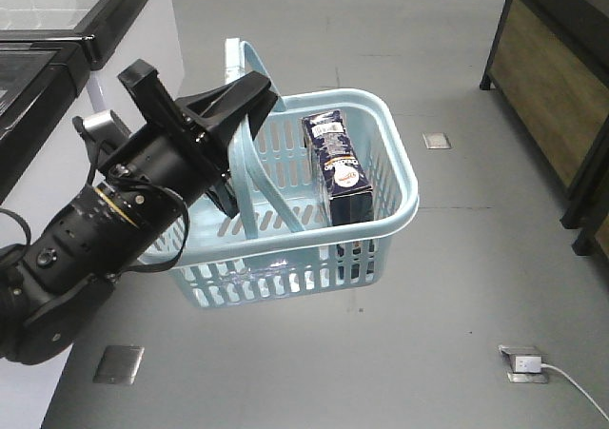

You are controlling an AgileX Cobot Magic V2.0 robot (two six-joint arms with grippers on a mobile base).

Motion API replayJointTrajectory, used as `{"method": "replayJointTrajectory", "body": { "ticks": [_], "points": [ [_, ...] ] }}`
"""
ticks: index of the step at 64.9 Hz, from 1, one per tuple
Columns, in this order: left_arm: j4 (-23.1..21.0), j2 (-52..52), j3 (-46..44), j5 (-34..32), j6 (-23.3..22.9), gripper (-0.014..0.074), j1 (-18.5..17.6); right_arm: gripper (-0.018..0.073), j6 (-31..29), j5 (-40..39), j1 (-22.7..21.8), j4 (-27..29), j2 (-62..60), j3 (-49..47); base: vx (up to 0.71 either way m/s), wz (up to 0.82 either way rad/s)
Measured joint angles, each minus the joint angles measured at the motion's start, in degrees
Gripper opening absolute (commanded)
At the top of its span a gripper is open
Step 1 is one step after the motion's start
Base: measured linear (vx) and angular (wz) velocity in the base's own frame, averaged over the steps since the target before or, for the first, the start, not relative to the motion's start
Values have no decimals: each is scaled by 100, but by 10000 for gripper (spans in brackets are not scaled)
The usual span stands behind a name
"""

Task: Left arm holds basket, right arm returns cookies
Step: 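Lift the light-blue basket with the cookie box using the left gripper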

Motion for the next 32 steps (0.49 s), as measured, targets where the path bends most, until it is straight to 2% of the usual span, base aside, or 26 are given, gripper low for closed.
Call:
{"method": "replayJointTrajectory", "body": {
  "ticks": [14,32],
  "points": [
    [-501,0,674,-230,7,-3,-237,-6,0,0,0,0,0,0,0,0],
    [-617,0,1202,-182,25,-3,-647,-6,0,0,0,0,0,0,0,0]
  ]
}}
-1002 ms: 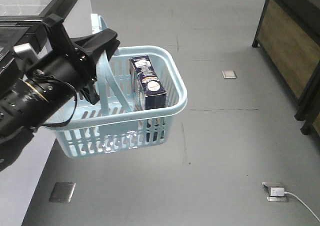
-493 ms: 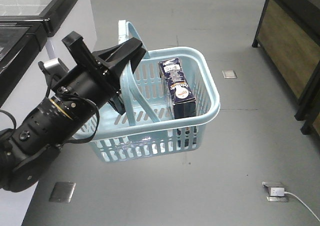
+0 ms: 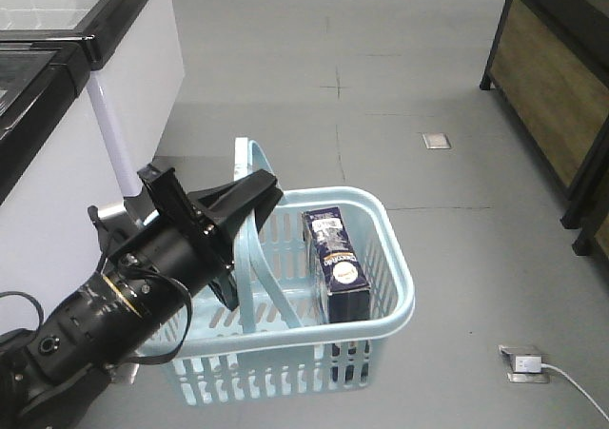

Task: Left arm holds basket, right arm returns cookies
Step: 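Lift the light-blue basket with the cookie box using the left gripper, then hold the basket raised in front of the robot with the left gripper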

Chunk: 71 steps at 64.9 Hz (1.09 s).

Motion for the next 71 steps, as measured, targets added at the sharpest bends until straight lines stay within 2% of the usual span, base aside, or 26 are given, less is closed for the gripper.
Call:
{"method": "replayJointTrajectory", "body": {
  "ticks": [21,56,71],
  "points": [
    [29,0,54,0,0,-3,-477,-6,0,0,0,0,0,0,0,0],
    [174,-165,54,0,46,-3,-497,-6,0,0,0,0,0,0,0,0],
    [161,-256,54,-5,199,-3,-718,-6,0,0,0,0,0,0,0,0]
  ]
}}
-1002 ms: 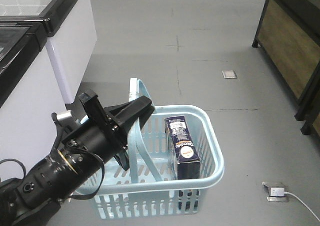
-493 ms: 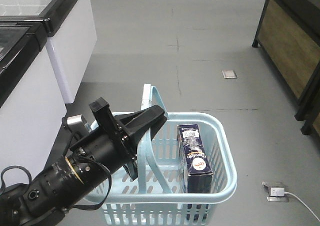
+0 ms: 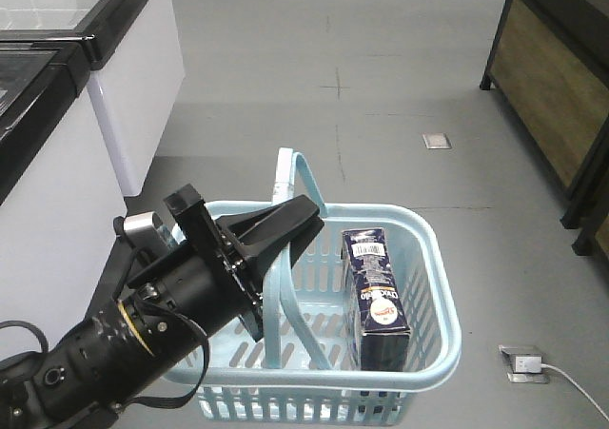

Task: Left arm holds basket, right arm returns cookies
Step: 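Hold the basket raised in front of the robot with the left gripper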

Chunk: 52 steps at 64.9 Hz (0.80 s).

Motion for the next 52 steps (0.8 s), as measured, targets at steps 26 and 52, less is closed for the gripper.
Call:
{"method": "replayJointTrajectory", "body": {
  "ticks": [26,52],
  "points": [
    [-567,-16,0,0,294,-3,-439,-6,0,0,0,0,0,0,0,0],
    [-1057,-16,0,0,614,-3,-453,-6,0,0,0,0,0,0,0,0]
  ]
}}
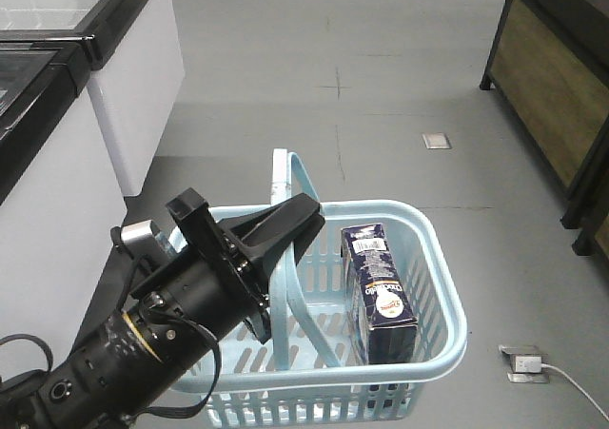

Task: Left arm holds basket, right arm returns cookies
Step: 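Hold the basket raised in front of the robot with the left gripper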

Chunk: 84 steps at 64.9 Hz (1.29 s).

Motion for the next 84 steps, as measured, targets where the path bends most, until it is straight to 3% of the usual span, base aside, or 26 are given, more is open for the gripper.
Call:
{"method": "replayJointTrajectory", "body": {
  "ticks": [35,57,84],
  "points": [
    [-84,0,0,0,91,-3,-255,-6,0,0,0,0,0,0,0,0],
    [-503,-250,279,-50,358,-3,-460,-6,0,0,0,0,0,0,0,0],
    [-136,-298,450,5,173,-3,-460,-6,0,0,0,0,0,0,0,0]
  ]
}}
